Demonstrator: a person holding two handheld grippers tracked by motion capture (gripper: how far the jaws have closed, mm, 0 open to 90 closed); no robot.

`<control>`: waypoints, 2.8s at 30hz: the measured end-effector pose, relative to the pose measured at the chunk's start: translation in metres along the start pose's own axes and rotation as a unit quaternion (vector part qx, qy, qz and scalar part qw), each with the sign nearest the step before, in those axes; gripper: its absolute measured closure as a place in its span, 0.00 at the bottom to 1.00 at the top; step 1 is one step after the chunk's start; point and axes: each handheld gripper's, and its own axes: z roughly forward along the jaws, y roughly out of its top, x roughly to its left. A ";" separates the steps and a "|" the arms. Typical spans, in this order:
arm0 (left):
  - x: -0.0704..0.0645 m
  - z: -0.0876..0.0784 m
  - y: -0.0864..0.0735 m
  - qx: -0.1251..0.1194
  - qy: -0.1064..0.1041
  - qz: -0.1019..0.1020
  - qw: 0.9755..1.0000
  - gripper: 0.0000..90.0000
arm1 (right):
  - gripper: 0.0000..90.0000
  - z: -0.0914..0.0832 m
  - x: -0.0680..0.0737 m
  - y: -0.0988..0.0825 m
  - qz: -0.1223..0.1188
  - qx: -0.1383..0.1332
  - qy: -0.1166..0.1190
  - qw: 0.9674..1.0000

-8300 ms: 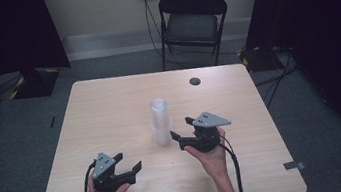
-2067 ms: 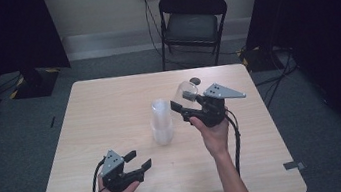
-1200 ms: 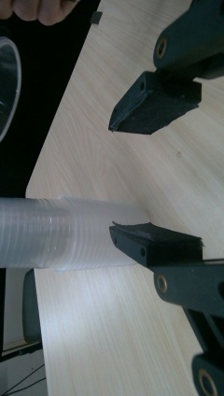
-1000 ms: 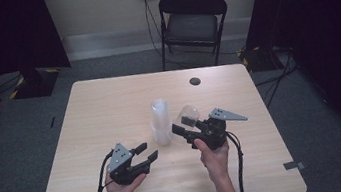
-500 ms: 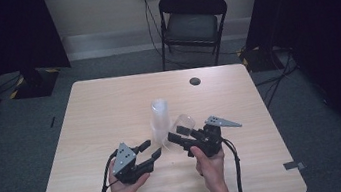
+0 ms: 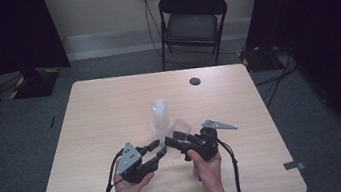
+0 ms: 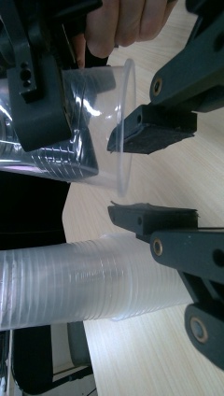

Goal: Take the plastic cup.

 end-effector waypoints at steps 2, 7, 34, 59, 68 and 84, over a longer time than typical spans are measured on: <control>0.000 0.001 -0.001 0.001 0.004 0.007 1.000 0.71 | 0.45 0.001 0.000 -0.001 0.004 0.004 0.001 1.000; -0.002 0.005 -0.002 -0.003 0.010 0.012 1.000 0.72 | 0.45 0.002 0.001 -0.001 0.011 0.011 0.004 1.000; -0.005 0.012 -0.009 -0.048 0.038 0.016 0.998 0.82 | 0.41 0.009 -0.002 -0.007 0.043 0.036 0.014 0.998; 0.004 0.001 -0.010 -0.044 0.034 -0.026 0.998 0.93 | 0.17 0.003 -0.001 -0.006 0.017 0.022 0.008 1.000; 0.009 -0.005 -0.009 -0.040 0.031 -0.032 0.998 0.94 | 0.17 -0.001 0.000 -0.009 -0.001 0.019 0.012 1.000; 0.011 -0.010 0.006 -0.016 -0.003 -0.042 0.999 0.94 | 0.20 -0.021 -0.004 -0.012 -0.049 0.012 -0.028 0.998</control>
